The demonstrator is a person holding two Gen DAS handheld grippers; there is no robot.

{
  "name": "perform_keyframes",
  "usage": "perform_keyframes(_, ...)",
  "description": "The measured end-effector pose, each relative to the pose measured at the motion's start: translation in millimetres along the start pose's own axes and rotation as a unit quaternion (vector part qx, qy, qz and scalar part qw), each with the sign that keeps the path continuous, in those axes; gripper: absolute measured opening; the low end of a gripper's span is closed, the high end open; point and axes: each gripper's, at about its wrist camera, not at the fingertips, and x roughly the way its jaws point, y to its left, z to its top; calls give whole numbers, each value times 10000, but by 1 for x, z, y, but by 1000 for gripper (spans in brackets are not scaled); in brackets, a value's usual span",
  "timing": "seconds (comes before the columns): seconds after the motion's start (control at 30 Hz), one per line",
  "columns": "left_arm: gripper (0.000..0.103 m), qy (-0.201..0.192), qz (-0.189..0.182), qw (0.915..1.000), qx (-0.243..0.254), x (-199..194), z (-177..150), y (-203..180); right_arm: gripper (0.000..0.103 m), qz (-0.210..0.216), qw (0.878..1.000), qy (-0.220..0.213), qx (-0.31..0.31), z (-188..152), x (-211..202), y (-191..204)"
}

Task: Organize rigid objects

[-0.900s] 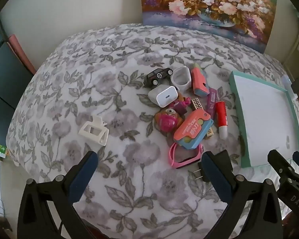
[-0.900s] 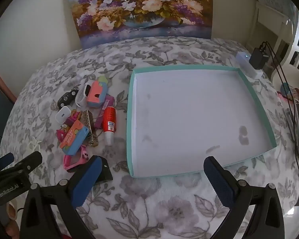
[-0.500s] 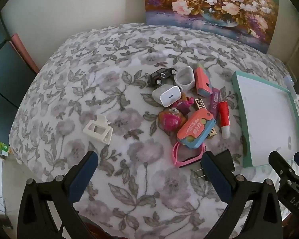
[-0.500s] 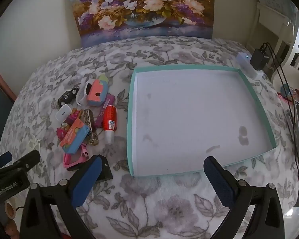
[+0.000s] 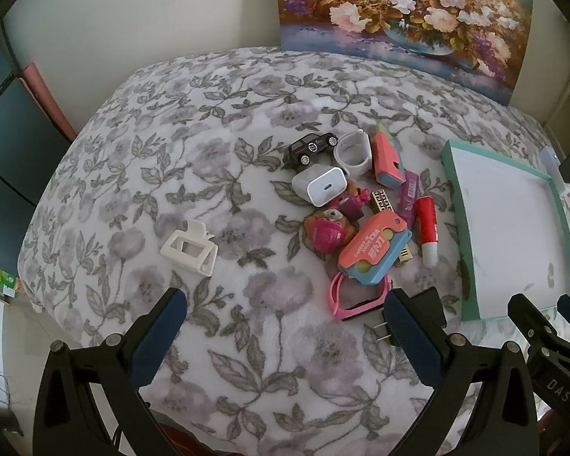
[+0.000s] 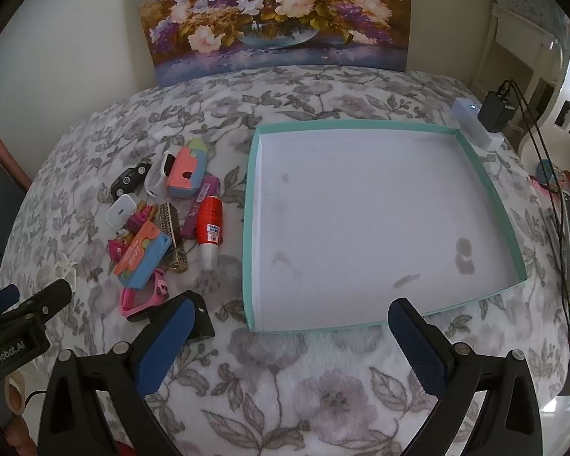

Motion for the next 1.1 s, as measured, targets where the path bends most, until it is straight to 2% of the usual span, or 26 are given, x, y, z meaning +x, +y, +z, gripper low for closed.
perform_keyframes(1.1, 103, 8, 58, 10000, -5, 0, 0, 3, 103, -17, 10000, 45, -6, 0, 2, 1)
